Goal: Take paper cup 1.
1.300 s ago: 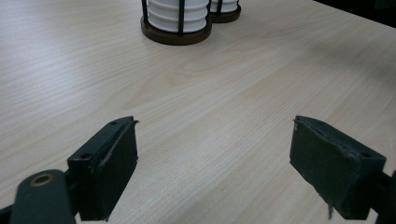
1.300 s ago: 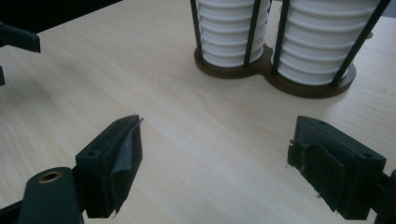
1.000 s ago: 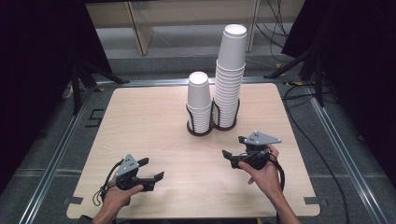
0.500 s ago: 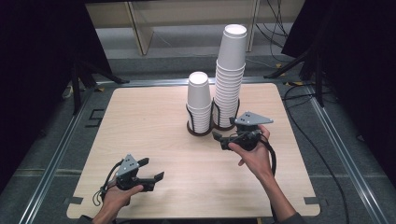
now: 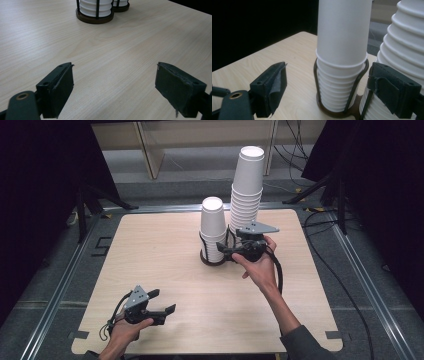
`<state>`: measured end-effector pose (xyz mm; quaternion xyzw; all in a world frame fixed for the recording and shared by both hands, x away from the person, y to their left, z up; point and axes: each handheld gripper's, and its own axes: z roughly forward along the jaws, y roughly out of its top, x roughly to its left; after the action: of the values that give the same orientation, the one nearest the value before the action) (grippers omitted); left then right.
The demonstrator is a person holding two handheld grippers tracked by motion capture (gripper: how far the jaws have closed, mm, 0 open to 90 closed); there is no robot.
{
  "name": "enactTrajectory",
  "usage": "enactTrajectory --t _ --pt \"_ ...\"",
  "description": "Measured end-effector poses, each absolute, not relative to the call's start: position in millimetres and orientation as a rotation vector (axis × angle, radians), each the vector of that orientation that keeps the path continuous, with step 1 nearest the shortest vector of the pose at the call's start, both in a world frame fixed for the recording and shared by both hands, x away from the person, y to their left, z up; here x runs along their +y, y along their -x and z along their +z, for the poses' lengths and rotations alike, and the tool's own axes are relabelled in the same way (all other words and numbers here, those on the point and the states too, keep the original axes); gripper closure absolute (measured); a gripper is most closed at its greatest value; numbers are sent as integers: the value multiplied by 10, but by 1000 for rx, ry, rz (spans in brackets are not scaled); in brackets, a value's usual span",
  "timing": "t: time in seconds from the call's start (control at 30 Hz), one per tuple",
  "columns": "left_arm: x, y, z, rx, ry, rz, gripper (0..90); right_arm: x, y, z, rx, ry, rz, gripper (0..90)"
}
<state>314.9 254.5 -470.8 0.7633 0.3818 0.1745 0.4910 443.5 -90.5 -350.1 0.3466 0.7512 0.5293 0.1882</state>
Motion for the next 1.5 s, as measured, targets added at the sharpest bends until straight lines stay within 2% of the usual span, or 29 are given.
enactTrajectory --t 0.77,1.5 --pt "2530 -3144 -4713 928 -1841 413 149 -467 -4841 -3250 2028 -1048 1421 154" --pt "2526 -3145 -4713 911 -1840 410 149 -271 -5043 -3300 1958 -1148 1313 154"
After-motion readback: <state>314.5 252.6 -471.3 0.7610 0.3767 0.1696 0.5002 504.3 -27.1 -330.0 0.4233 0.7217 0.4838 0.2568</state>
